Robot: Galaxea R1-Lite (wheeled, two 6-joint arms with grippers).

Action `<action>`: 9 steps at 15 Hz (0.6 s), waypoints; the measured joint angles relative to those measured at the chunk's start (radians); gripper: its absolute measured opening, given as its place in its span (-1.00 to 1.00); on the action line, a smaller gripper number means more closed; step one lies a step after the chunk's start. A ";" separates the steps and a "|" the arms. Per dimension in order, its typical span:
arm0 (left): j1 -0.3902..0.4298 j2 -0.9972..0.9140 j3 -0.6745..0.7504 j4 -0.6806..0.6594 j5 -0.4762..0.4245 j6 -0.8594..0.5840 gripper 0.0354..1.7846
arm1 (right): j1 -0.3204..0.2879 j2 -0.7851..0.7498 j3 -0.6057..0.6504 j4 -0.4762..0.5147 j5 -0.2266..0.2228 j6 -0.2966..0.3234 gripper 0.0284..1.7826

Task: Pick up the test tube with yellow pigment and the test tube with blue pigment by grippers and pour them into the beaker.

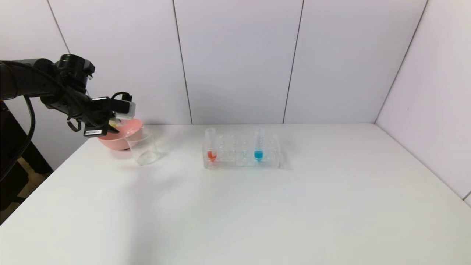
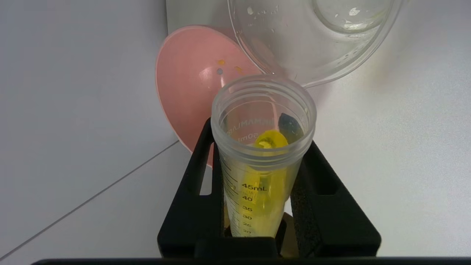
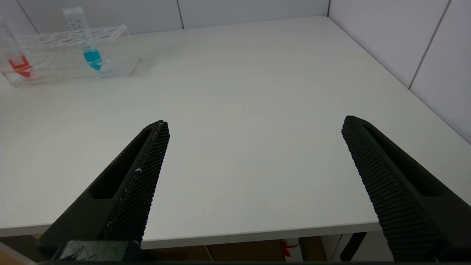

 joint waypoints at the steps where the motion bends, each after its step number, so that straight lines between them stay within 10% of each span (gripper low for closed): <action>1: -0.002 -0.001 0.000 0.016 0.007 -0.006 -0.45 | 0.000 0.000 0.000 0.000 0.000 0.000 0.92; 9: -0.004 -0.005 -0.001 0.066 0.045 -0.029 -0.45 | 0.000 0.000 0.000 0.000 0.000 0.000 0.92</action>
